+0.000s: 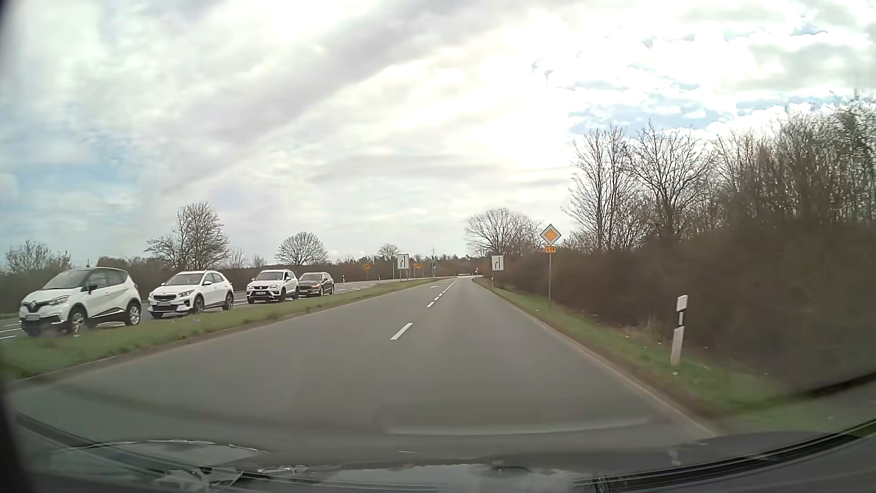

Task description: Follow the waypoints while adhering to traffic rules and regulations

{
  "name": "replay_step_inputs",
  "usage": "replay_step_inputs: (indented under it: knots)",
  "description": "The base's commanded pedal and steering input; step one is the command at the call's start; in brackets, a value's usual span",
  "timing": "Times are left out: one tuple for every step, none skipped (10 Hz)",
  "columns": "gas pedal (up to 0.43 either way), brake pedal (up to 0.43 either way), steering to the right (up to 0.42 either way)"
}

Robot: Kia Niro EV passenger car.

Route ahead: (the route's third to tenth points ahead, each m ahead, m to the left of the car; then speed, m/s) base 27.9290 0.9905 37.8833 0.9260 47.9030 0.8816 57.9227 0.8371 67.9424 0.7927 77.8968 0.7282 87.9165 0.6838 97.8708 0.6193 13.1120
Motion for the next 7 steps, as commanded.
replay_step_inputs:
  knots:
    - [0.378, 0.000, -0.001]
    - [0.378, 0.000, -0.001]
    - [0.378, 0.000, -0.001]
    - [0.378, 0.000, -0.001]
    - [0.378, 0.000, -0.001]
    - [0.378, 0.000, -0.001]
    - [0.378, 0.000, -0.001]
